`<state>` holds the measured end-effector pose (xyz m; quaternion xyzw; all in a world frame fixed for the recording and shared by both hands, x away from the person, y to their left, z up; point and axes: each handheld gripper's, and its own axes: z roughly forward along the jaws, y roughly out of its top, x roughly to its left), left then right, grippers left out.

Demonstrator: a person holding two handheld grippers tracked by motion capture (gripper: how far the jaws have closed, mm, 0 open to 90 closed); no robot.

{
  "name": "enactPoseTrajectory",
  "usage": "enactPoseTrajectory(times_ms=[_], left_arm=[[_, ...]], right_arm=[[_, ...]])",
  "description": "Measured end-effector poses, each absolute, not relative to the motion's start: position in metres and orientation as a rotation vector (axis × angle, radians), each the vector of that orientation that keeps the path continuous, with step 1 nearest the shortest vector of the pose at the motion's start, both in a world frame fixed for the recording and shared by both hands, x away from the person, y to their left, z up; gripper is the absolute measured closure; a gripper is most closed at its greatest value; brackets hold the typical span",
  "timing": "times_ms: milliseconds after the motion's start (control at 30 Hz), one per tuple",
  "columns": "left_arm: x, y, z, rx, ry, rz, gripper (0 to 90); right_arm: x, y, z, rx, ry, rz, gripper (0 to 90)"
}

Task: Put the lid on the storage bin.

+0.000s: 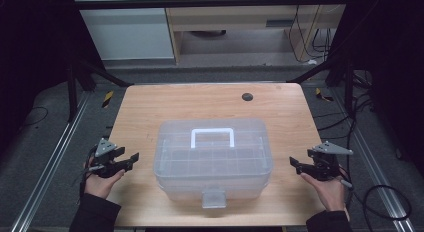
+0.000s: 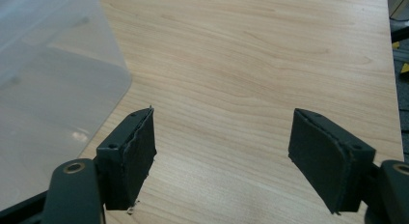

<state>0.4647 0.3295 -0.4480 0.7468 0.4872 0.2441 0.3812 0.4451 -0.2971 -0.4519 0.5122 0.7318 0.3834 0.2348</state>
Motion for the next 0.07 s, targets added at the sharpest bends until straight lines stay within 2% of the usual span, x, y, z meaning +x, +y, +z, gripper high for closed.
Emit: enactPoseTrajectory(times_ms=[67], left_arm=[[0.4652,0.332,-0.4496,1.899,1.264,0.632,34.7]], right_arm=[[0.4453,-0.2988,-0.4529,1.407,2.012,1.048,24.3]])
